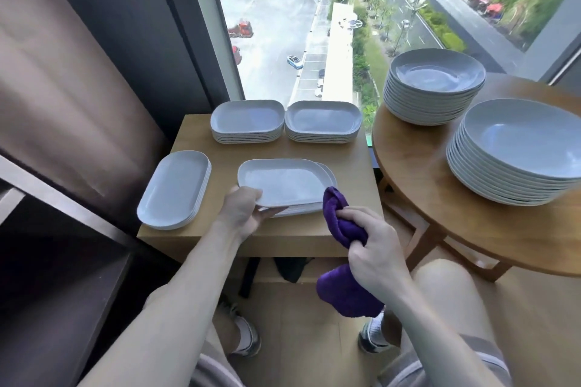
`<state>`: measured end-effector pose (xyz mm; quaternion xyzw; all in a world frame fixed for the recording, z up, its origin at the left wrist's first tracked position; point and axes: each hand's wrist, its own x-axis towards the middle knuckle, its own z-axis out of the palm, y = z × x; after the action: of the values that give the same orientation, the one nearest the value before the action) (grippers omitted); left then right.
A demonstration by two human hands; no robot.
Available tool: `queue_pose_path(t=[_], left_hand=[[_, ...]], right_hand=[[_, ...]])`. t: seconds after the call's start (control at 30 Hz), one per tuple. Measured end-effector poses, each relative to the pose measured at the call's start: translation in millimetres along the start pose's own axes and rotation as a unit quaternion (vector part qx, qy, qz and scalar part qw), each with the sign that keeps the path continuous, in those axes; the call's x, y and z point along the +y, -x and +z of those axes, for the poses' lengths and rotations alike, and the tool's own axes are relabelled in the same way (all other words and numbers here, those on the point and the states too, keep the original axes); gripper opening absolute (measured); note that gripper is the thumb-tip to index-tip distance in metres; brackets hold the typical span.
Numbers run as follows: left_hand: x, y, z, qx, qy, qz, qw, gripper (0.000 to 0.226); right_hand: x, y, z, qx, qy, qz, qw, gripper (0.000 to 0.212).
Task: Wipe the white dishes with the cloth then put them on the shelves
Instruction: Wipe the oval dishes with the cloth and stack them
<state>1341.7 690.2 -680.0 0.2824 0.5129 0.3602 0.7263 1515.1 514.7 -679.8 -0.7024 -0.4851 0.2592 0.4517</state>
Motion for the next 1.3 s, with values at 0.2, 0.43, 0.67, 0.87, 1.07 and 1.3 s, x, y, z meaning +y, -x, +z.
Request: queue_pose_path(t=[0.2,0.43,0.67,0.87,1.07,1.3], left_hand=[[-8,-26,-5,0.038,-0.043,0.026,0.998,0.05],[-33,-45,-25,0.142,-0.388,0.151,0.898,0.033],[-50,-57,-29,0.149,-0.388,0.132,0.9,0.054],[-45,-68,-28,0.129,-0.43,0.156,0.88,0.062],[-37,-77,-35,0.086,-0.475,0.162,0.861,0.064],[-43,-69,-38,0.059,-0.482,0.162,0.859,0.059]], right_hand=[[8,-3,2,-0.032,0.01,-0.006,0.999,0.062],[15,-2,11,-0.048,0.018,-0.01,0.999,0.064],[14,-2,10,-0.058,0.016,-0.006,0.998,0.064],[13,0,7,-0.066,0.027,0.007,0.997,0.066],[12,1,6,-0.065,0.035,0.008,0.997,0.067],[3,1,11,-0.073,0.033,0.007,0.997,0.07]])
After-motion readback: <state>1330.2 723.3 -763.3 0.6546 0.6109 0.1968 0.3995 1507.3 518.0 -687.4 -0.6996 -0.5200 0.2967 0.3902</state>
